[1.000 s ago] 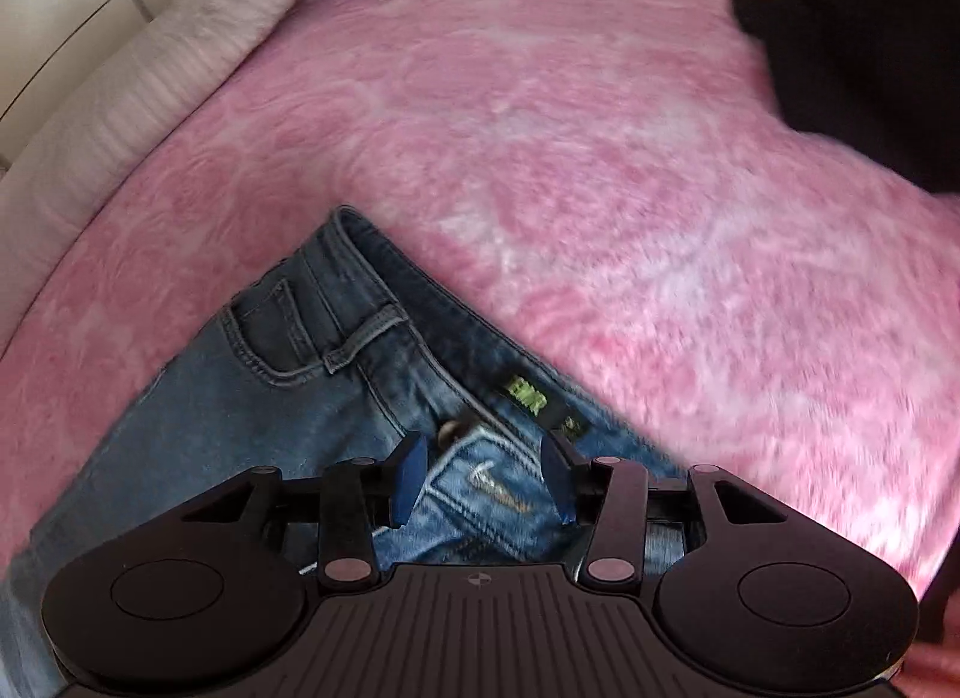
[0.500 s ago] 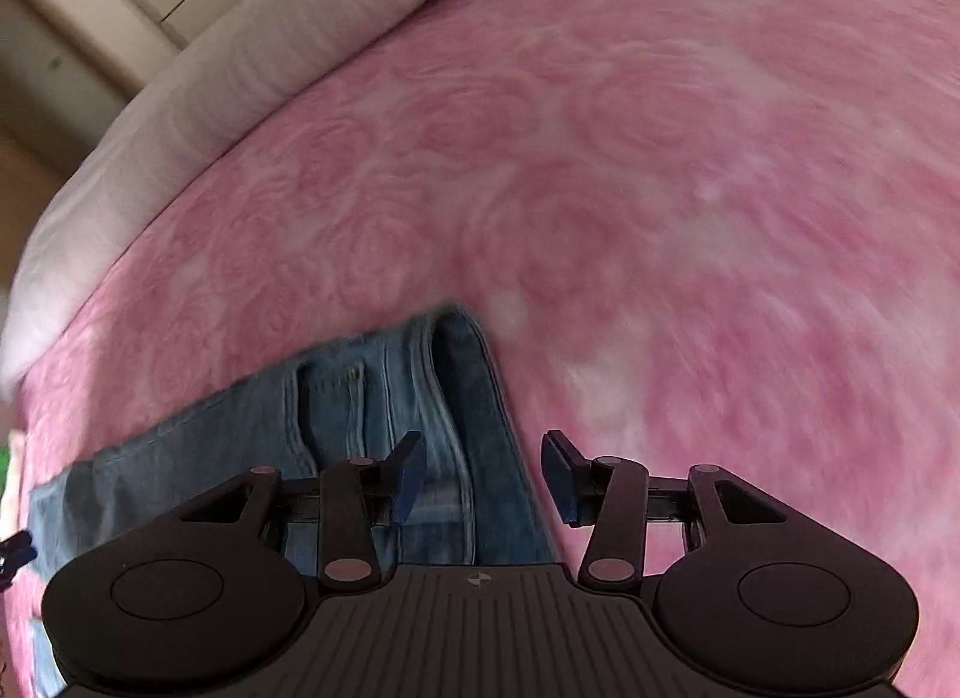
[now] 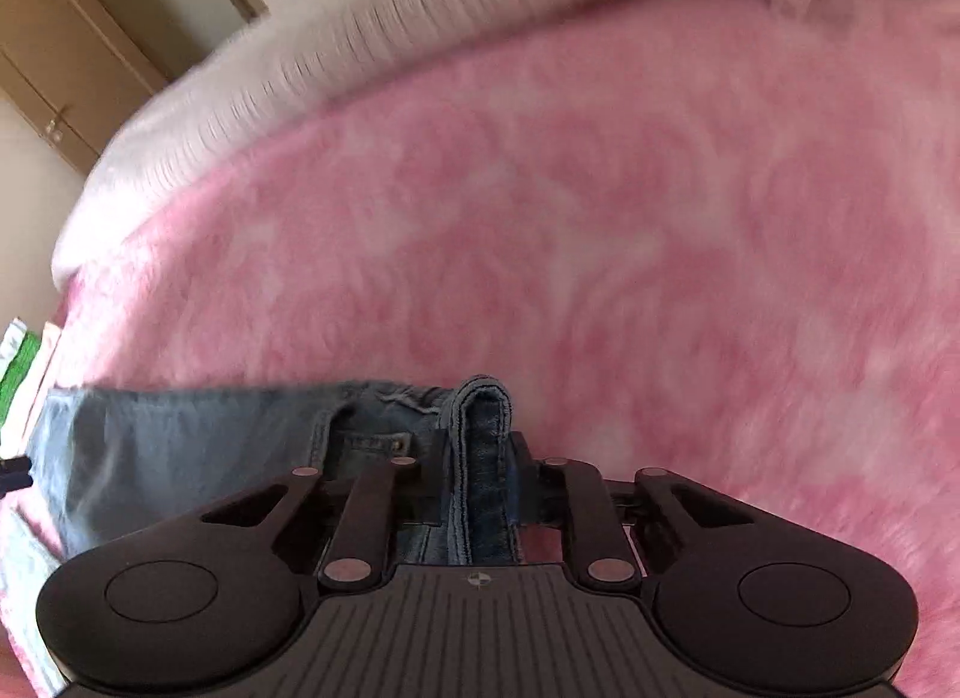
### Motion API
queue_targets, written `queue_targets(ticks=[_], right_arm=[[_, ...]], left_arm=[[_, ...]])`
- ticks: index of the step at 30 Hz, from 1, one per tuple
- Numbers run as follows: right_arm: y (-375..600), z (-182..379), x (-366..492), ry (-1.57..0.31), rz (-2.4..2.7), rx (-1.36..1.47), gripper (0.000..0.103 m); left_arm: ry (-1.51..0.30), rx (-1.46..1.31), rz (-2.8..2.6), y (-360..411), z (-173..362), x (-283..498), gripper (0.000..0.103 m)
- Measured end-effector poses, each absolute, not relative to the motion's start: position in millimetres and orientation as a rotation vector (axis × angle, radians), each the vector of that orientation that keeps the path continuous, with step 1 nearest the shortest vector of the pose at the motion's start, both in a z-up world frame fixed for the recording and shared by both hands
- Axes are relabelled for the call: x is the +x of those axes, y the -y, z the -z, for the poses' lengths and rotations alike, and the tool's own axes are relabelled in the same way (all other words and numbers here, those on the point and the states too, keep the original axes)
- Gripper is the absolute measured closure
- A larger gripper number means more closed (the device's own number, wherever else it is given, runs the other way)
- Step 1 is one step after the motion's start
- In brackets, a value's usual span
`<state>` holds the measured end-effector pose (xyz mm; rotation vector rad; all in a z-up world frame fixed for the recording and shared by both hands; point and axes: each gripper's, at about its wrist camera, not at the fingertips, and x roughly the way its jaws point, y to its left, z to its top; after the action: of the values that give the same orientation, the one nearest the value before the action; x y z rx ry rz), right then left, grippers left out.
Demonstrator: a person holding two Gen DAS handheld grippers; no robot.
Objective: Fold clothes
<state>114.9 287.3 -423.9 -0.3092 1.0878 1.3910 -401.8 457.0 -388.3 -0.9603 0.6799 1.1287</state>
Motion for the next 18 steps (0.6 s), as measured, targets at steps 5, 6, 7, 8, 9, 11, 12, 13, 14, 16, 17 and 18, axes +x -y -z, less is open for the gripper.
queue_targets(ticks=[5, 6, 7, 8, 9, 11, 12, 13, 14, 16, 17, 18], right_arm=[[-266, 429, 138, -1.0, -1.201, -0.288, 0.087], [-265, 442, 144, -1.022, -1.138, -0.309, 0.083], [-266, 450, 146, -1.035, -1.124, -0.295, 0.08], [-267, 457, 149, -1.047, -1.113, -0.279, 0.076], [-269, 455, 151, -1.07, -1.098, -0.26, 0.067], [-271, 448, 154, -1.106, -1.066, -0.22, 0.06], [-264, 442, 154, -1.113, -1.058, -0.205, 0.06], [-256, 436, 154, -1.12, -1.052, -0.19, 0.06], [-248, 430, 154, -1.127, -1.046, -0.175, 0.059], [-230, 416, 148, -1.15, -1.04, -0.155, 0.059], [-216, 411, 142, -1.169, -1.044, -0.15, 0.059], [-199, 407, 134, -1.194, -1.047, -0.147, 0.059]], left_arm=[[-0.69, -0.937, -1.127, -450, 390, -401, 0.072], [-0.699, -0.939, -1.128, -448, 393, -401, 0.072], [-0.71, -0.939, -1.127, -446, 396, -400, 0.072], [-0.717, -0.937, -1.122, -443, 398, -399, 0.072], [-0.723, -0.936, -1.12, -440, 400, -400, 0.072], [-0.736, -0.944, -1.121, -435, 404, -402, 0.072], [-0.737, -0.959, -1.119, -432, 406, -404, 0.072], [-0.733, -0.973, -1.113, -430, 408, -406, 0.072], [-0.732, -0.982, -1.104, -428, 408, -408, 0.072], [-0.74, -0.984, -1.082, -425, 409, -412, 0.072], [-0.744, -0.988, -1.073, -425, 410, -414, 0.072], [-0.741, -0.999, -1.071, -427, 411, -418, 0.071]])
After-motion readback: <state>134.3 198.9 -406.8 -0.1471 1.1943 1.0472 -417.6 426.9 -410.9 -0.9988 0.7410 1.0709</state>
